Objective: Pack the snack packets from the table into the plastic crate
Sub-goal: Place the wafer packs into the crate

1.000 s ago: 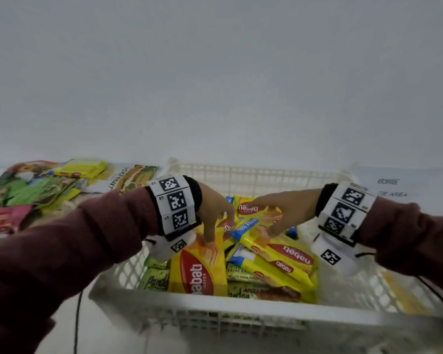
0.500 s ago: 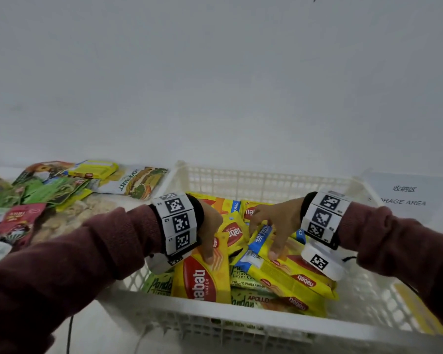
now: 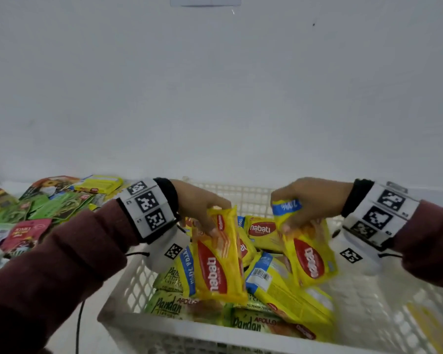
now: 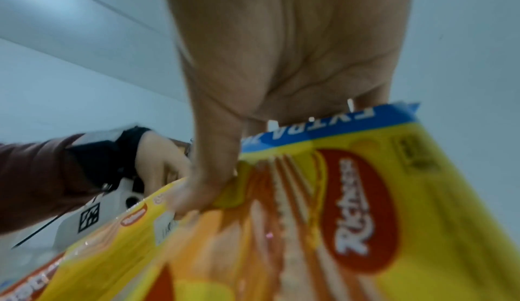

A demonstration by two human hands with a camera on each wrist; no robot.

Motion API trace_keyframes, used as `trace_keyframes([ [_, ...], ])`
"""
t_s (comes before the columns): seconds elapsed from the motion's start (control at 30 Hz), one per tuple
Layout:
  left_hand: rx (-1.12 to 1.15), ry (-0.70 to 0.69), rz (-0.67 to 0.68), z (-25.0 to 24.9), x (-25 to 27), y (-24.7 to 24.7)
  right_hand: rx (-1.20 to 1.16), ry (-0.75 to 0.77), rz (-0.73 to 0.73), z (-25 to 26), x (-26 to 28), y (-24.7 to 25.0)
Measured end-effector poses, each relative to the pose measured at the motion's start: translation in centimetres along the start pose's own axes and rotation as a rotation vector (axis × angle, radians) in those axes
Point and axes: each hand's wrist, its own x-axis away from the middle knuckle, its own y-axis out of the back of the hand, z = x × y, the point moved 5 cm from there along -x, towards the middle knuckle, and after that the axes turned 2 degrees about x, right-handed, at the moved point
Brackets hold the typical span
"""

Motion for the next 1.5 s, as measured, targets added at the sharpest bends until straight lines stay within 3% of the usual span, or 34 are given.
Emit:
trace_keyframes([
  [0.13, 0.101, -0.104, -0.221, -0.1, 0.7, 2.6, -0.007, -0.184, -0.327, -2.7, 0.7, 3.2],
  [0.23, 0.055, -0.188, -0.358, -0.9, 1.0, 4.4, -0.159, -0.301, -0.484, -4.4, 0.6, 3.1],
  [0.37, -0.101, -0.183, -0.592, -1.6, 0.8, 6.1, -0.332, -0.360, -0.605, -5.5, -0.4, 0.7],
  [0.5, -0.184, -0.142, -0.630, -1.7, -0.8, 6.0, -0.374, -0.445, -0.651, -6.3, -1.5, -2.5],
  [0.63, -0.285, -0.098, -0.637, -1.8, -2.4, 5.4, -0.394, -0.518, -0.555, -7.0, -2.1, -4.9],
  [0.83, -0.355, -0.104, -0.728, -1.5, -4.5, 4.4, -0.252, -0.607, -0.114, -7.3, -2.0, -7.5],
  [1.03, -0.414, -0.079, -0.747, -1.1, -6.2, 3.3, -0.144, -0.607, 0.224, -7.2, -1.5, -9.9],
  [1.27, -0.331, -0.048, -0.683, 0.0, -8.1, 1.5, 0.090, -0.614, 0.214, -6.7, -1.2, -9.7],
  [1.37, -0.264, -0.094, -0.692, 0.1, -7.9, 1.9, 0.071, -0.567, 0.154, -6.6, -1.4, -9.7],
  [1.5, -0.293, -0.151, -0.586, -0.1, -7.8, 1.4, 0.075, -0.505, 0.082, -6.5, -1.8, -9.3],
])
